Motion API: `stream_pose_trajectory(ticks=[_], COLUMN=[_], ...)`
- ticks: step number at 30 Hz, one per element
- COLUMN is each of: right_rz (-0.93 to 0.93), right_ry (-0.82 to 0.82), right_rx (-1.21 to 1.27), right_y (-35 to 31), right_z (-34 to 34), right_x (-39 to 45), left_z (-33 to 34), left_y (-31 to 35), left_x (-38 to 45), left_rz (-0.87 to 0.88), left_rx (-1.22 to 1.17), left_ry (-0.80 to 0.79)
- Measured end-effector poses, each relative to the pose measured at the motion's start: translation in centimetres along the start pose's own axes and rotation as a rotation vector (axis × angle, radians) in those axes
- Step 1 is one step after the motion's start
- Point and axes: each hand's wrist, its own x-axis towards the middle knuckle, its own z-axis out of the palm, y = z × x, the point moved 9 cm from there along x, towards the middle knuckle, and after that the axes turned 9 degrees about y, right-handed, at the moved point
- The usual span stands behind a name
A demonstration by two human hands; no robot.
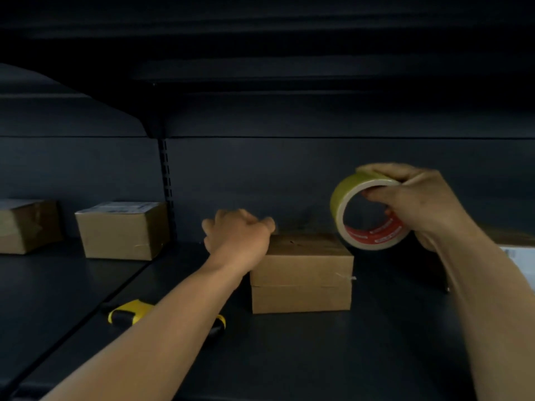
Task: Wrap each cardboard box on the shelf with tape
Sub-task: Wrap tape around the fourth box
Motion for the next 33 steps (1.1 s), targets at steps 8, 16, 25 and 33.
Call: stream_pose_trajectory(ticks=[8, 16, 25, 33], right_rz=[0.014, 0.03, 0.068, 0.065], right_ry=[-0.063, -0.101, -0.128, -0.137], right_rx=[-0.088, -0.163, -0.207, -0.241], right_y=[0.2, 0.1, 0.2, 0.3], right_z=[1.1, 1.4, 1.7, 2.0], right_x=[0.2, 0.0, -0.3, 0.0], left_z=[-0.2, 0.0, 0.4, 0.9], left_y=[-0.4, 0.0, -0.2, 0.1], left_x=[-0.3, -0.2, 0.0, 0.1], left_rz=[0.006, 0.08, 0.103, 0.13], left_rx=[0.114, 0.193, 0.265, 0.385], left_ry=[0.007, -0.01, -0.022, -0.058])
